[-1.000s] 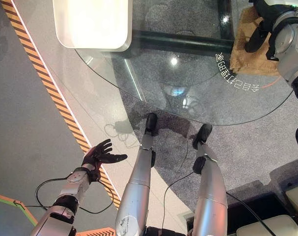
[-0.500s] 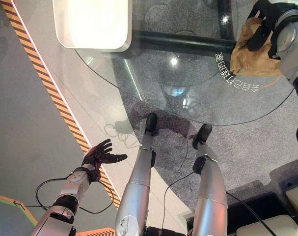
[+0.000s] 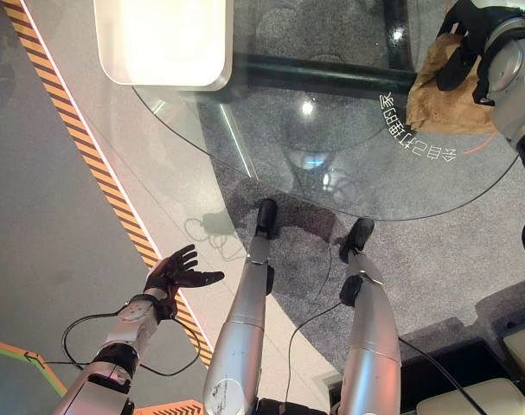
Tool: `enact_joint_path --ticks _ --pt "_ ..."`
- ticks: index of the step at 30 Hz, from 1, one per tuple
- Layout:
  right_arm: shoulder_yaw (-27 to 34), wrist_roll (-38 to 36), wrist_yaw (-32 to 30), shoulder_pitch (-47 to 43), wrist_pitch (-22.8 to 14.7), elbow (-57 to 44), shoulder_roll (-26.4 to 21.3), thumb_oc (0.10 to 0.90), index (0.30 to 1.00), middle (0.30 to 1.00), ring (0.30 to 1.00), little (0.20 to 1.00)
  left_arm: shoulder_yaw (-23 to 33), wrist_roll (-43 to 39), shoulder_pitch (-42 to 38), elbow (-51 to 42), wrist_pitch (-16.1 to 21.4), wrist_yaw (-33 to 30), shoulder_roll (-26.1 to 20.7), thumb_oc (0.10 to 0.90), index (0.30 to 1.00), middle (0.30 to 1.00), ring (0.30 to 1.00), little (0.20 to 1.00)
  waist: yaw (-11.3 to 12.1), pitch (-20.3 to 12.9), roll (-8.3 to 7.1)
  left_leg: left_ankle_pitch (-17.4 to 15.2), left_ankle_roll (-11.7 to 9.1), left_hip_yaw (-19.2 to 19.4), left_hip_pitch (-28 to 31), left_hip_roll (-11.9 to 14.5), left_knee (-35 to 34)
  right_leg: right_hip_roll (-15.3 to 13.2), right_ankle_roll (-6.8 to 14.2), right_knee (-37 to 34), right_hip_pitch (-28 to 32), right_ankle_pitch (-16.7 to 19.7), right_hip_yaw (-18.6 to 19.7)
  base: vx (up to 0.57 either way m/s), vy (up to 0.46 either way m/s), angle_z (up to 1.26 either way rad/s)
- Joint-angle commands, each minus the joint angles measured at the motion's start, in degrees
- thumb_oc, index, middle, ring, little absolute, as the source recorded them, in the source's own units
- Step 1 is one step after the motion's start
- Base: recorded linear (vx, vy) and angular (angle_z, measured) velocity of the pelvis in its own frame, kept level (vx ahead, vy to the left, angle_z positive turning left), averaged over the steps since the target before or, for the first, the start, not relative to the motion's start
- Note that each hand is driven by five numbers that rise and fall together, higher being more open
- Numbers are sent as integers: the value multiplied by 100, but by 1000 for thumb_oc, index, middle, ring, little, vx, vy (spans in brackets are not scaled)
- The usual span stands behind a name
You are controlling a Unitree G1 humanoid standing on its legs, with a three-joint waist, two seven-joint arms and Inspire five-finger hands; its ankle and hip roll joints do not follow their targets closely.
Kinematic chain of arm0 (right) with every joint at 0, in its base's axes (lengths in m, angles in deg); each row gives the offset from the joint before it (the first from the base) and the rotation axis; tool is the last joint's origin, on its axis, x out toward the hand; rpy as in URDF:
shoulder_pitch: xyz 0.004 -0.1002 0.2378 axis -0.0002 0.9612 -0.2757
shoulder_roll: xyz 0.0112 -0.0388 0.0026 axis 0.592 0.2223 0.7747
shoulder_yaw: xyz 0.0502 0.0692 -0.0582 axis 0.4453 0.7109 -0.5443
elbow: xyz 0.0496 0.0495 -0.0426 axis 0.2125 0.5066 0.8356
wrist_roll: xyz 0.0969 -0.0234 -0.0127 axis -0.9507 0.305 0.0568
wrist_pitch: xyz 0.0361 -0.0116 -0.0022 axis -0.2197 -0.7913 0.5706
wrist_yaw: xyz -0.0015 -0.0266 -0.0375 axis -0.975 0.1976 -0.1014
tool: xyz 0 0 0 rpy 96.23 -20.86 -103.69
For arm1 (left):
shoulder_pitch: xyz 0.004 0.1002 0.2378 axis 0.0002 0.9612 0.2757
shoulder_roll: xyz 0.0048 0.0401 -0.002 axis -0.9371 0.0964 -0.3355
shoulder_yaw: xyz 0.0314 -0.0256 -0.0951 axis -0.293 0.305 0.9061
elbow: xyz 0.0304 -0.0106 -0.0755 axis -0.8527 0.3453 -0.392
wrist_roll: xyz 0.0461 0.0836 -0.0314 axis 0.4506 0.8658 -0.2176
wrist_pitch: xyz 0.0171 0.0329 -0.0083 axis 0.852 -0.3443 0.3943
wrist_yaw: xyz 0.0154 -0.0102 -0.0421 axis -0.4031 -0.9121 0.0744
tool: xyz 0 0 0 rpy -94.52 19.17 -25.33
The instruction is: Wipe the table with a cloth and put it in the basket.
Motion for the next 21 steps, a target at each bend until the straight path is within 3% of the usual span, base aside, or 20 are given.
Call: enact_joint_path --ticks 1,15,21 --pt "-399 143 -235 -325 6 -109 -413 100 300 300 300 200 40 -127 540 73 -3 54 -325 800 900 900 900 900 -65 -97 185 -61 362 175 87 -195 -45 160 -39 -243 379 -148 -470 0 0 0" --pt "-392 171 -303 -328 25 -20 -408 100 300 300 300 200 25 -157 538 69 38 52 -312 800 900 900 900 900 -55 -97 192 -38 358 183 126 -191 -122 144 -13 -318 415 -110 -484 0 0 0" --pt "-192 -40 -943 -278 371 108 -359 100 300 300 300 200 1 -211 538 82 56 50 -258 800 900 900 900 900 -39 -97 226 -29 363 136 136 -212 -128 142 4 -314 420 -105 -459 -1 20 0"
